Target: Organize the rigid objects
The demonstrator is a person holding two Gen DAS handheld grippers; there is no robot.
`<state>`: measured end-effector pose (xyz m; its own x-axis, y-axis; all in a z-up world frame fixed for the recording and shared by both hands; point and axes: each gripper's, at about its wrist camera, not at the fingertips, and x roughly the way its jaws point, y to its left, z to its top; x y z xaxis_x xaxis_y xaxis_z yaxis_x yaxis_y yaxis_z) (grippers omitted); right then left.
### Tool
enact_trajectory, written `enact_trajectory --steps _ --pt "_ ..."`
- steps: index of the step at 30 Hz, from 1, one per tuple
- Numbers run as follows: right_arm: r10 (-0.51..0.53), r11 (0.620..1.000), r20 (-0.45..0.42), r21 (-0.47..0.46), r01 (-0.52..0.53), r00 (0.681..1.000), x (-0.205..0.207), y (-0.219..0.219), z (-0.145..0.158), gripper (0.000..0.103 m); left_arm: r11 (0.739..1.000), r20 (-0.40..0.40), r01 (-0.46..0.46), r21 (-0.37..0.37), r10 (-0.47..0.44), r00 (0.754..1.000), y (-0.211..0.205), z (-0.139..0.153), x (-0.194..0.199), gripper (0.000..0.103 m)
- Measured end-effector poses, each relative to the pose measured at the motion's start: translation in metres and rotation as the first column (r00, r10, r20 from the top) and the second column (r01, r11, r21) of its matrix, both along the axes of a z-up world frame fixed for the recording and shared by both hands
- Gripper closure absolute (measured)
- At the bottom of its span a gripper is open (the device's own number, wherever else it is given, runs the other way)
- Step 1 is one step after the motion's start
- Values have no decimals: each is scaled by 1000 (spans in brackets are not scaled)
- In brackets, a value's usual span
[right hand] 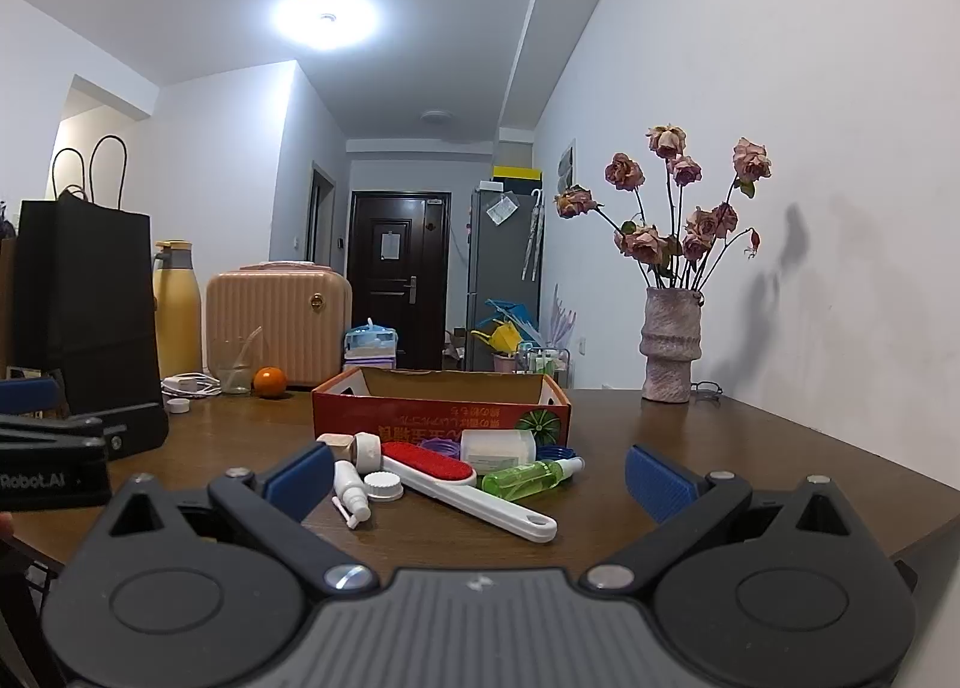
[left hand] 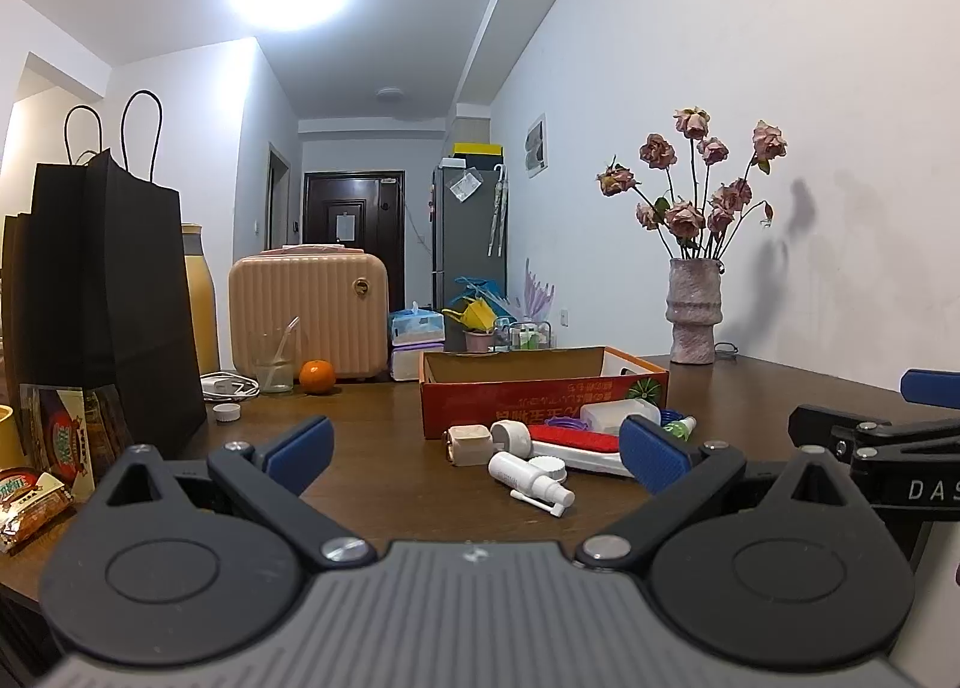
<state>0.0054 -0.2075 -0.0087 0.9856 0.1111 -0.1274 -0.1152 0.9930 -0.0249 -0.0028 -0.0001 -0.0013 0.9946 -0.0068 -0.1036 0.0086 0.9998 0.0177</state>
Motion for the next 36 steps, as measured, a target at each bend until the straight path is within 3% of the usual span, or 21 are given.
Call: enact_trajectory --steps 36 --pt "-4 1000 -13 4 4 1000 2 0 0 0 1000 -6 7 2 -7 1000 0 -2 1 0"
